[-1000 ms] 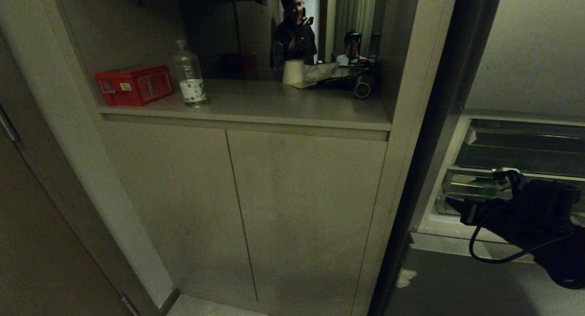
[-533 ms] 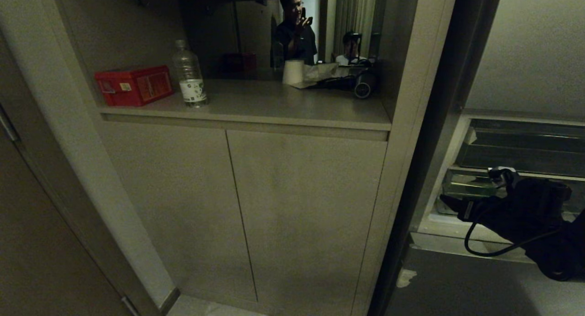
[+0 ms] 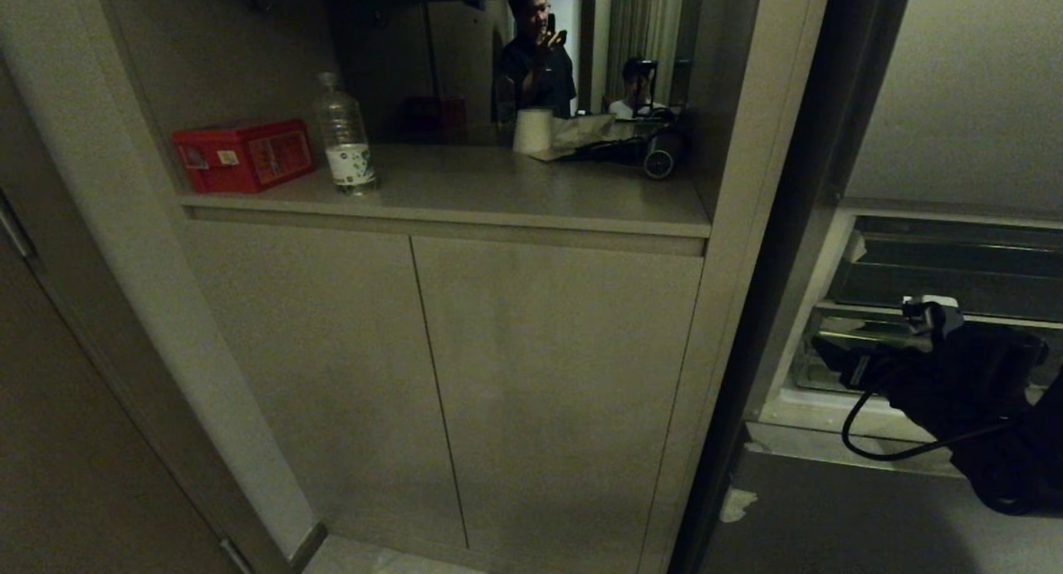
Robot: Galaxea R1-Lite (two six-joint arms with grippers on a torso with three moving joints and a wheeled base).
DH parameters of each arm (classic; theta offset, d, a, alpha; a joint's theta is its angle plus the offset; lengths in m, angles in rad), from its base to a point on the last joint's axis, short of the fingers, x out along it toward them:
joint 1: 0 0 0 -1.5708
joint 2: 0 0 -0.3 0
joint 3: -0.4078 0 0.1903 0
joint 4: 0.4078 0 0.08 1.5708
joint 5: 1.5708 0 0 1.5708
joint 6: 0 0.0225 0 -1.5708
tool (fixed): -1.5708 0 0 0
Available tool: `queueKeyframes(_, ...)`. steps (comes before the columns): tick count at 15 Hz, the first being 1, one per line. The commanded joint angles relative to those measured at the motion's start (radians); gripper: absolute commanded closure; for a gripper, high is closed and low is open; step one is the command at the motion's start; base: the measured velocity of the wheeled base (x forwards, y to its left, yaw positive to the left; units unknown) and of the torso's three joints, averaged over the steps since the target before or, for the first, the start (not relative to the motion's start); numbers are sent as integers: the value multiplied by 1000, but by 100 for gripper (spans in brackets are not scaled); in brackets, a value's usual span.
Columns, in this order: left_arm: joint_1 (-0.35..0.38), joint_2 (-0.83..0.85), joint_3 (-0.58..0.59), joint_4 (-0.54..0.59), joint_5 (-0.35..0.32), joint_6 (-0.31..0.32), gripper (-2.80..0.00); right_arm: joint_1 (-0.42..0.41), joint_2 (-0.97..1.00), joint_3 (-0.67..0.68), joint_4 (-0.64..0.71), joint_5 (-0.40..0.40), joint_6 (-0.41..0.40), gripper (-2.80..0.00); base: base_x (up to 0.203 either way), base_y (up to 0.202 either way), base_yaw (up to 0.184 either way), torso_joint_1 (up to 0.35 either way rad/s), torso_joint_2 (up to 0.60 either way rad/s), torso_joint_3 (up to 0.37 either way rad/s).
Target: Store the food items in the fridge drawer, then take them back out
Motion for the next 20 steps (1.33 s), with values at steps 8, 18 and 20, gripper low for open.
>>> queueKeyframes(8, 0, 1, 0, 0, 0, 0, 0, 4, 84, 57, -140, -46, -2, -280, 0, 0, 0, 0, 0, 0)
queueKeyframes(18, 0, 1, 0, -1, 0, 0, 0, 44, 132, 43, -140, -125, -1, -280, 0, 0, 0, 0, 0, 0)
queueKeyframes(20, 0, 1, 0, 0, 0, 0, 0, 44, 132, 36, -140, -124, 0, -280, 0, 0, 0, 0, 0, 0)
